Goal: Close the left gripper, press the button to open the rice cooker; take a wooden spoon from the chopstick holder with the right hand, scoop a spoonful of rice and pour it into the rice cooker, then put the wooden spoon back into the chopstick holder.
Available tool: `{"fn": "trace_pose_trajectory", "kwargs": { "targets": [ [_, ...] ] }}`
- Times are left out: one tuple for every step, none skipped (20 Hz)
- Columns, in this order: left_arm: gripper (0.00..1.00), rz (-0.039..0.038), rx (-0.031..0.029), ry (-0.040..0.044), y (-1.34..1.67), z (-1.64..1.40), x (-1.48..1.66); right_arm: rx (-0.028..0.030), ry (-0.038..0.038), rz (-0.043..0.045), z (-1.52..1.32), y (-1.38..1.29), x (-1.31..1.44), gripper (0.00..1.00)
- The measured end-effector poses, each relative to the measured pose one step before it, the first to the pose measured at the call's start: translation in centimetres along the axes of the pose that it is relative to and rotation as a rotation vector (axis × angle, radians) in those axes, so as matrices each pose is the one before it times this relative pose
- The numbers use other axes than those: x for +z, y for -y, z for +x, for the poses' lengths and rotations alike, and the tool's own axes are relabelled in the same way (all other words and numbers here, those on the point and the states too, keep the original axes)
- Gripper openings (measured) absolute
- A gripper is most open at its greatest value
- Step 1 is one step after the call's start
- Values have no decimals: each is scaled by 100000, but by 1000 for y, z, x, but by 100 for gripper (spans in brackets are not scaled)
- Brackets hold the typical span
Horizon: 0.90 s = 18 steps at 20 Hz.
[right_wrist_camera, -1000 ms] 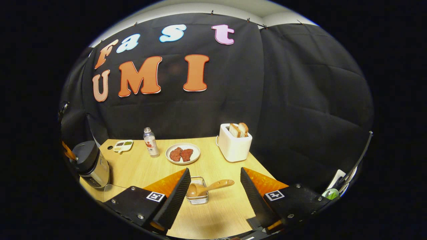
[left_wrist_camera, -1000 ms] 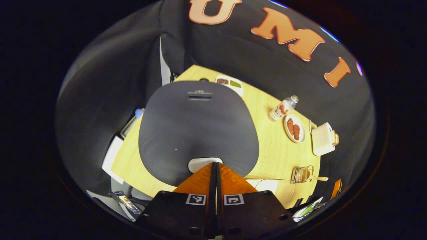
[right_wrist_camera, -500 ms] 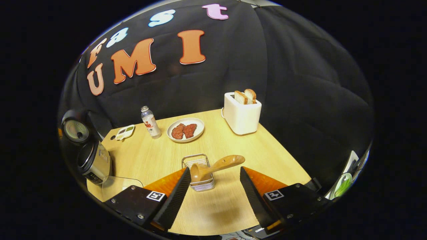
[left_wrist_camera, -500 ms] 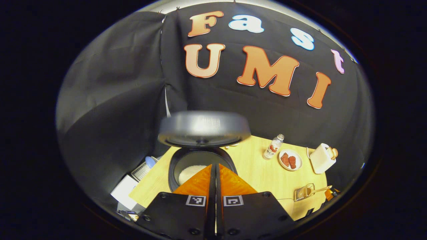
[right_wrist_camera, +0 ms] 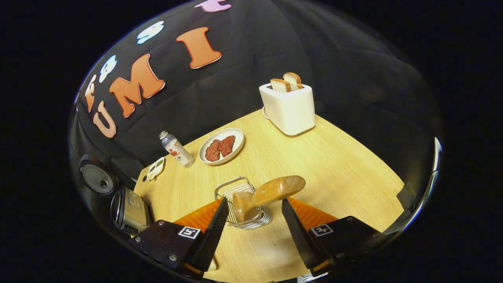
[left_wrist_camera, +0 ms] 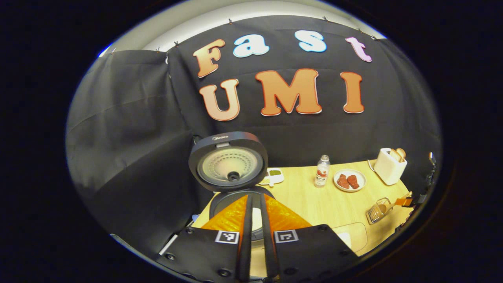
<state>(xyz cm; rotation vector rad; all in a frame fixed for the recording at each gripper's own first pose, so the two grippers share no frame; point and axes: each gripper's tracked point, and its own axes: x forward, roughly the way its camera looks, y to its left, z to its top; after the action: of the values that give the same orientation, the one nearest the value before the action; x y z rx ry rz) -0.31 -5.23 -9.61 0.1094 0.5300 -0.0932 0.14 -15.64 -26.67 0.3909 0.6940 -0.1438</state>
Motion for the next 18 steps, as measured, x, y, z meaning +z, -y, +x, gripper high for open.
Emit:
{"fn": "trace_pose_trajectory", "kwargs": {
  "targets": [
    [22, 922, 361, -159, 137, -313, -399, 370, 248, -337, 623, -81, 127, 80],
    [30, 879, 677, -971, -40, -217, -485, 409, -117, -717, 607, -107, 105, 77],
    [33, -143, 587, -1232, -7, -263, -571, 170, -412, -872, 603, -46, 112, 70],
    [35, -1211, 162, -1417, 34, -346, -563, -562, -116, -958, 617, -76, 108, 67],
    [27, -1602, 459, -1458, -125, -201, -471, -171, 413, -862, 568, 21, 293, 59],
    [44, -1497, 1150, -1374, -408, -294, -464, 399, 147, -801, 487, -108, 183, 49],
    [35, -1270, 1528, -712, -514, -136, -232, 1005, 29, -760, 382, -226, 157, 45],
    [35, -1208, 1390, -512, -565, -69, -151, 607, 534, -740, 331, -27, 268, 43],
    [35, -1006, 937, -371, -400, -140, -111, 560, 89, -875, 319, -15, 264, 39],
    [35, -972, 848, -99, -312, -182, -161, 575, 561, -395, 313, -97, 203, 36],
    [35, -920, 167, 97, -139, -167, -53, 1258, 1014, 110, 240, -168, 396, 33],
    [44, -592, 62, 205, -78, -132, 54, 415, 1278, 81, 172, -39, 418, 31],
    [35, -119, 238, -325, -75, -70, -174, 333, 981, 70, 262, -9, 271, 30],
    [38, -206, -190, -26, 34, -33, -120, 432, 1093, 580, 53, -89, 66, 30],
    [38, -321, 85, 180, 56, -51, 64, 994, 717, 930, 206, -219, -6, 25],
    [53, -102, 139, 299, 92, -31, 109, 1104, 803, 1434, 83, -400, 235, 24],
    [56, 166, 878, 448, -107, -17, 130, -154, -253, 812, 223, -104, -92, 19],
    [59, 395, 191, 324, 56, -62, 135, 575, 246, 1133, -23, -220, -43, 18]
  ]
}}
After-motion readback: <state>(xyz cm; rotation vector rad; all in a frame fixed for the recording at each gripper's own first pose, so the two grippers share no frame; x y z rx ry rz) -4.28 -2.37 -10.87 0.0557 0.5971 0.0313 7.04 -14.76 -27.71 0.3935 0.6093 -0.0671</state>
